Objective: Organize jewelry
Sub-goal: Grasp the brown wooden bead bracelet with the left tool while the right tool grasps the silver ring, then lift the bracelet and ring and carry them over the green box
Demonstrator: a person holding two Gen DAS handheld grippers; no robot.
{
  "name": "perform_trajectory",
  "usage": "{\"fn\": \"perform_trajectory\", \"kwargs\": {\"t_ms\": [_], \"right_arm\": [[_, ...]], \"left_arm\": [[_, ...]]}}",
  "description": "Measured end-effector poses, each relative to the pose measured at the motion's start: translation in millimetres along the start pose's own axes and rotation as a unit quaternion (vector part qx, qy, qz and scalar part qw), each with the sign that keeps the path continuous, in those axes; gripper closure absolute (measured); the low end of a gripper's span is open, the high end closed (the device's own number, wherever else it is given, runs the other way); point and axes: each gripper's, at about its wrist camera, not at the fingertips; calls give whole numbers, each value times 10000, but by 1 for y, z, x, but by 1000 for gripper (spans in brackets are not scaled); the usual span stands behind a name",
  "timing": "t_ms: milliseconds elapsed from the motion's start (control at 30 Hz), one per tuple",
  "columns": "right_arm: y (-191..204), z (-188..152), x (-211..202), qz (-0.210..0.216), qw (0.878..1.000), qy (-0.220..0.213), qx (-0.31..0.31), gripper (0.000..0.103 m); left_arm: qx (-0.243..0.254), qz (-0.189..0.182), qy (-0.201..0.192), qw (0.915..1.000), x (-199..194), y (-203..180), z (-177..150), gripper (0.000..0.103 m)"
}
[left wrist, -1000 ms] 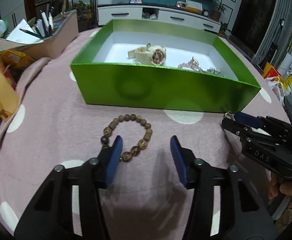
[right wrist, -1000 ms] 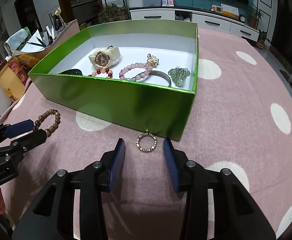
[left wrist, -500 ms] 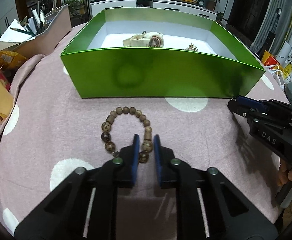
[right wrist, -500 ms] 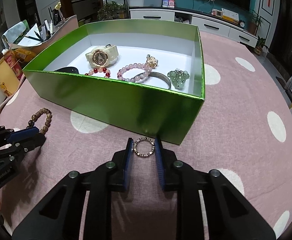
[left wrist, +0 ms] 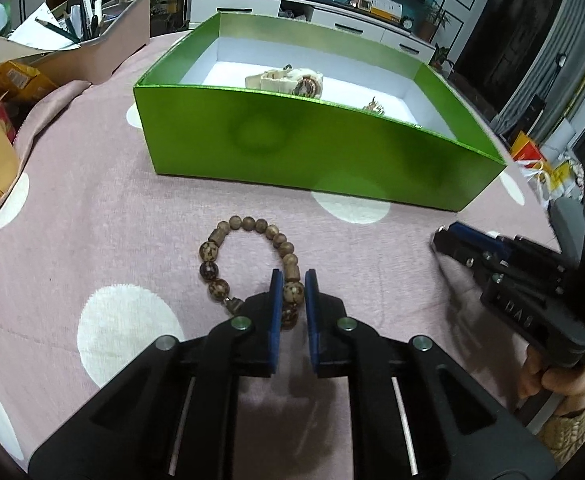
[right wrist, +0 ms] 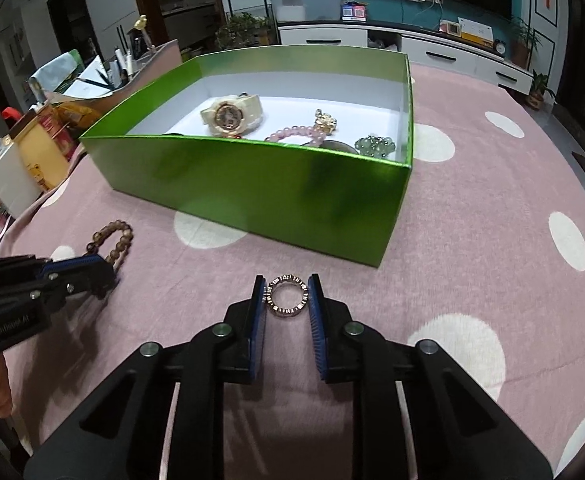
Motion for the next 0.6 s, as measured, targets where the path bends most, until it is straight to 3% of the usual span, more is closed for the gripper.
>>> {"fn": "perform_trajectory", "kwargs": {"t_ms": [600], "right_arm": [[-9,-13,-41,235,9994,-219,160,82]], "left_arm": [[-296,-259,-467,9981,-48,-11,1,92]]}}
Point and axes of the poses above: each gripper's, at about its wrist camera, not at the fingertips, and x roughly the way its jaws point, y to its left, z to its top, and after that the axes turned 12 degrees about -z, right-handed
